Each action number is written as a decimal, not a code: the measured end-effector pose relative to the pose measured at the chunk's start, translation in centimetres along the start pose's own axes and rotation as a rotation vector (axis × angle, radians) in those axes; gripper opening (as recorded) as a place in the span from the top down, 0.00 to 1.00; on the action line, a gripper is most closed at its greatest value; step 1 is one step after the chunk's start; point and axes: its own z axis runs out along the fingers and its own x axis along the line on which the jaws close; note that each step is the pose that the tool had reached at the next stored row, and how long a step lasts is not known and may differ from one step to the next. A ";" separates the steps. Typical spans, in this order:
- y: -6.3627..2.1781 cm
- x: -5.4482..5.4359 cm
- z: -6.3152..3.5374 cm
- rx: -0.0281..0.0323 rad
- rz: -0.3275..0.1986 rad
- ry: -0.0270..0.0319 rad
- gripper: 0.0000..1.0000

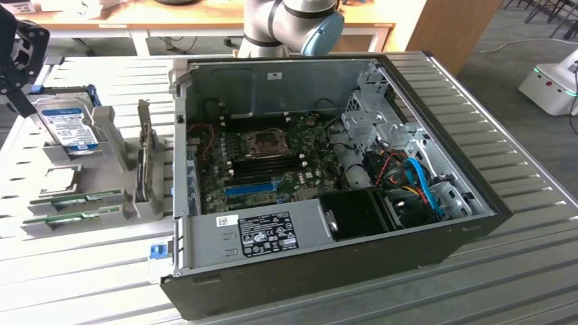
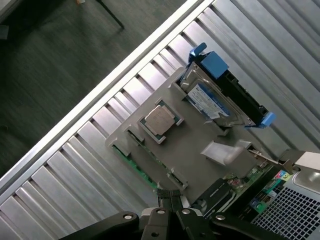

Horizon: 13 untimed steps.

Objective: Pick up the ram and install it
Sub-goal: 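Pick up the ram and move it above insertion slot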

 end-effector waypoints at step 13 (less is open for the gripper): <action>0.00 0.0 0.01 -0.0021 -0.117 0.0052 0.89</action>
